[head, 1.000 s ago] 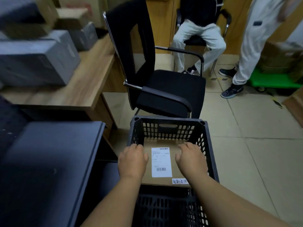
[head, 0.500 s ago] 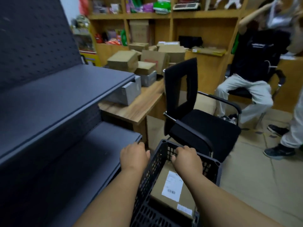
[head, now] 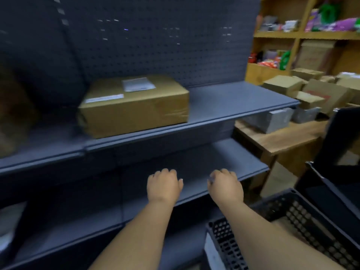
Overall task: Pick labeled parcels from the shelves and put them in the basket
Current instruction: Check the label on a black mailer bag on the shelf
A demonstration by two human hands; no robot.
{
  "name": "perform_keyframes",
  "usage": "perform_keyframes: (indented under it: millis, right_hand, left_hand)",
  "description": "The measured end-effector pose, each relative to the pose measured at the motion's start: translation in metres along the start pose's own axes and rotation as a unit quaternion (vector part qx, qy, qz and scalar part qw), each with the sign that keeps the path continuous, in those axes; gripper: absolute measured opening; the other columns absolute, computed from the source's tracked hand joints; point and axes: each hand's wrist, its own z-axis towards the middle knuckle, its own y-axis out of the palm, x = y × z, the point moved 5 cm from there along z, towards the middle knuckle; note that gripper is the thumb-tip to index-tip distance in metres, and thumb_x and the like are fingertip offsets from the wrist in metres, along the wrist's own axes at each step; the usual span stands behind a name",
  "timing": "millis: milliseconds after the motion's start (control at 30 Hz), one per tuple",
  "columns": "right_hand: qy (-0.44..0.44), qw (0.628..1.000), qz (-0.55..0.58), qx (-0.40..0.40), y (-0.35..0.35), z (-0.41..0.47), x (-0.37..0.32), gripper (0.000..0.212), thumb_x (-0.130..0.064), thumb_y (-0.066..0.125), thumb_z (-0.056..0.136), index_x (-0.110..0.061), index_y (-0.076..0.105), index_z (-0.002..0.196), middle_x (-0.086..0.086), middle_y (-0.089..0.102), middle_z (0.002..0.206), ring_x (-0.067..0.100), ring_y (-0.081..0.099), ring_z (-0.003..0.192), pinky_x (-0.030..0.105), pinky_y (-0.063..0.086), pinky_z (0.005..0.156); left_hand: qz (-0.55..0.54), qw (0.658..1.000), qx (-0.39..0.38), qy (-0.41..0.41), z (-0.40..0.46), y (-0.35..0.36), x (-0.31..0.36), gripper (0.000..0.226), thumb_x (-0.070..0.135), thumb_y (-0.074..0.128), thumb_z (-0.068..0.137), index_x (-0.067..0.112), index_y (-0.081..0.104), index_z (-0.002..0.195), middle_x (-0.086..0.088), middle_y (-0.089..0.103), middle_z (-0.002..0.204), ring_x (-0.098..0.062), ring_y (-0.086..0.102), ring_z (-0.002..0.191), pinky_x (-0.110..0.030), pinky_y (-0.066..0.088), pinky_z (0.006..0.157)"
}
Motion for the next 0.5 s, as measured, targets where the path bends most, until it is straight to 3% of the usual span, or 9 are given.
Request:
perform_keyframes:
  millis: [167, 500]
  right_hand:
    - [-0.107, 0.993, 0.025, -0.031, 0.021, -0.027, -0.121, 0.031, -0.033, 0.044, 0.095, -0.02, 0.06, 0.119, -0.001, 0.058, 0.119, 0.021, 0.045, 0.114, 0.031, 0.043, 0.08]
    - [-0.282, 0.954, 0.059, -0.08, 0.049, -0.161, -0.37, 0.029, -0.034, 0.044, 0.095, -0.021, 0.061, 0.115, -0.002, 0.058, 0.115, 0.019, 0.047, 0.11, 0.029, 0.045, 0.077]
  left_hand:
    - [0.014, 0.994, 0.02, -0.108, -0.052, -0.025, -0.123, 0.035, 0.044, 0.041, 0.095, 0.017, 0.061, 0.105, -0.003, 0.062, 0.102, -0.022, 0.058, 0.093, -0.031, 0.034, 0.07]
    - [0.064, 0.951, 0.054, -0.296, -0.226, -0.095, -0.36, 0.035, 0.047, 0.043, 0.092, 0.018, 0.061, 0.1, -0.001, 0.064, 0.098, -0.022, 0.062, 0.092, -0.032, 0.035, 0.068]
